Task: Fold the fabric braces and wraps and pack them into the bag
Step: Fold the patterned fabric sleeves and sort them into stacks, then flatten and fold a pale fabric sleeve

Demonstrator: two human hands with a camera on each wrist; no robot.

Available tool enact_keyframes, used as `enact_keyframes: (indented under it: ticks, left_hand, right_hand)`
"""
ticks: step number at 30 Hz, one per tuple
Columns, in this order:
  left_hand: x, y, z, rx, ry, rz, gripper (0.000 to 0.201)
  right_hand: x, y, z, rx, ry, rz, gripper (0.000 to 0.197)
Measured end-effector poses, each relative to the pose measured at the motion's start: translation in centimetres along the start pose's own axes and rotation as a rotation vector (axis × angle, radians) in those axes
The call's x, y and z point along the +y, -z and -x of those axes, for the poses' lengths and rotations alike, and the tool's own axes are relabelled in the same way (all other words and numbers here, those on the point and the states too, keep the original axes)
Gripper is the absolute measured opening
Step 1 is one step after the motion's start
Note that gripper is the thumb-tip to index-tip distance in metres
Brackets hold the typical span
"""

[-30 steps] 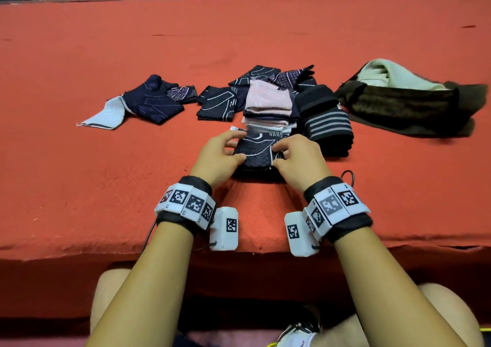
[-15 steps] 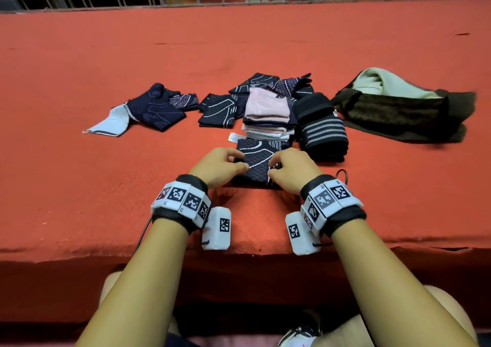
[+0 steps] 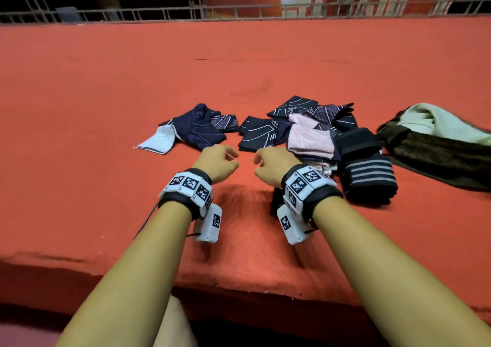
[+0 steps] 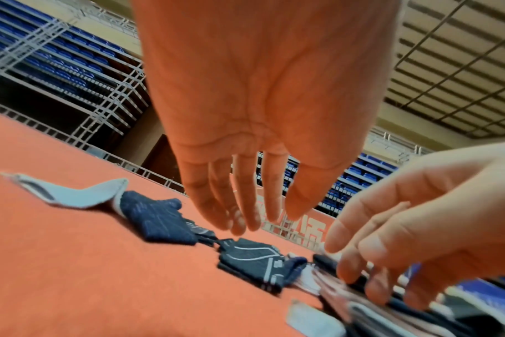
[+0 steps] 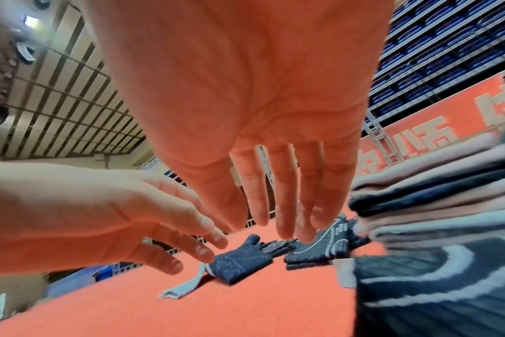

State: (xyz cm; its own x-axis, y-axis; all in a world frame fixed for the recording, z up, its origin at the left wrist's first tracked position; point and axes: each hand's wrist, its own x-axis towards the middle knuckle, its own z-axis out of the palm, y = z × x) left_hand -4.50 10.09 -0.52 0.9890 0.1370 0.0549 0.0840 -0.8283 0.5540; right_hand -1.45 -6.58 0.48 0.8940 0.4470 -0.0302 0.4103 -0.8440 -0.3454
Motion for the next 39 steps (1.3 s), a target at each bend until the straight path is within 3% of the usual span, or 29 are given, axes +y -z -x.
enact_keyframes:
  ticks: [8,12,14,18,21,24,28,34,39]
  left_hand:
    - [-7.5,4.7,-5.0,0.002,0.166,-0.228,0.032]
    - [-11.3,5.7,-8.2,-0.014,0.221,-0.257,0.038]
    - [-13.0,6.0,-9.7,-0.018,0.229,-0.268,0.039]
    - [-16.1,6.5,-12.5,-0.051,0.258,-0.286,0.025]
    - [-18.6,6.6,-14.3,-0.071,0.281,-0.289,0.036]
    - [-20.9,6.4,-15.4,-0.068,0.293,-0.305,0.034]
    - [-23.2,5.8,-16.3,-0.023,0.340,-0.361,0.051]
    - [-23.5,6.1,-17.0,0.037,0.302,-0.419,0.026]
    - [-22.6,6.7,-16.2,0.106,0.382,-0.344,0.036]
  right_hand:
    - [-6.8,-1.6,-9.5,-0.081,0.103,0.130,0.035]
    - [-9.3,-2.7,-13.8,-0.085,0.159,0.171,0.011]
    - [-10.6,-3.6,-16.1,-0.101,0.183,0.173,0.009]
    - [-13.0,-5.6,-20.6,-0.131,0.242,0.166,0.018]
    - [-14.7,-6.9,-23.8,-0.126,0.276,0.128,0.018]
    - [-16.3,-8.4,-26.6,-0.132,0.270,0.107,0.037]
    - [-17.4,-9.7,-28.9,-0.108,0.269,0.128,0.046]
    - [-17.9,-10.1,-29.6,-0.115,0.288,0.209,0.023]
    - [-18.1,-9.2,-28.8,-0.130,0.245,0.187,0.023]
